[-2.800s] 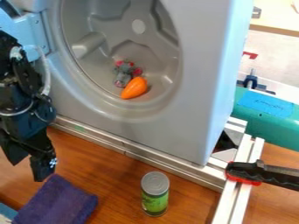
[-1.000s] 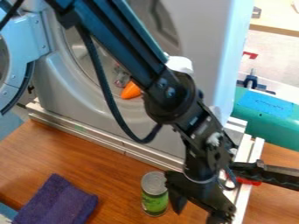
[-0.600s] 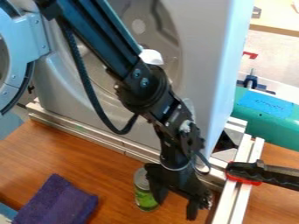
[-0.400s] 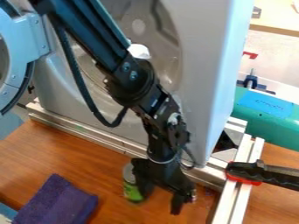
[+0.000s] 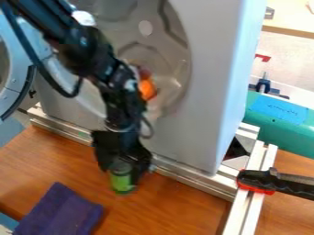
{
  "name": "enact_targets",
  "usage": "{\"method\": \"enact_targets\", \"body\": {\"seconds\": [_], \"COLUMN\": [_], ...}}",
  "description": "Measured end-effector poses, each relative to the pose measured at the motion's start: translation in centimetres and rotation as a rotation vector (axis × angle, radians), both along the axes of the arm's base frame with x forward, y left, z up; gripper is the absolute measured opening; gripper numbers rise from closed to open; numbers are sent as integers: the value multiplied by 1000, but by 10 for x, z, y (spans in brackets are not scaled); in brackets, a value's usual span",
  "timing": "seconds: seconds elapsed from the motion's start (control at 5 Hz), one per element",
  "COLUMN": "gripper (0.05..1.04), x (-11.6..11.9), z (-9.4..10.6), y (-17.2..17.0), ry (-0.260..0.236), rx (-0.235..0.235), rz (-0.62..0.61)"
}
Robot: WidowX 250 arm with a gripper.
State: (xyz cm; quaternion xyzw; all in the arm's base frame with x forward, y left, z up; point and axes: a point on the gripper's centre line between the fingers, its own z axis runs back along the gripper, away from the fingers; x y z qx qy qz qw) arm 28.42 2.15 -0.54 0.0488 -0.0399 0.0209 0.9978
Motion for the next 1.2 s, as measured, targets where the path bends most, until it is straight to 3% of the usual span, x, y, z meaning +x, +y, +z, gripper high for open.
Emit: {"method": "enact_targets", "body": {"seconds": [0.2,0.4,0.6,0.8,1.0,1.2], "gripper": [1001,1001,1001,1001,1001,1001], "x": [4,-2,-15,-28,-39,-48], "z": [-3,-3,11,44,63,63], "y": [44,62,58,54,48,45], "ry": [-17,-3,20,8,19,101], "rx": [27,24,-6,2,-14,-41], "rz": [41,29,-21,-61,-106,-192]}}
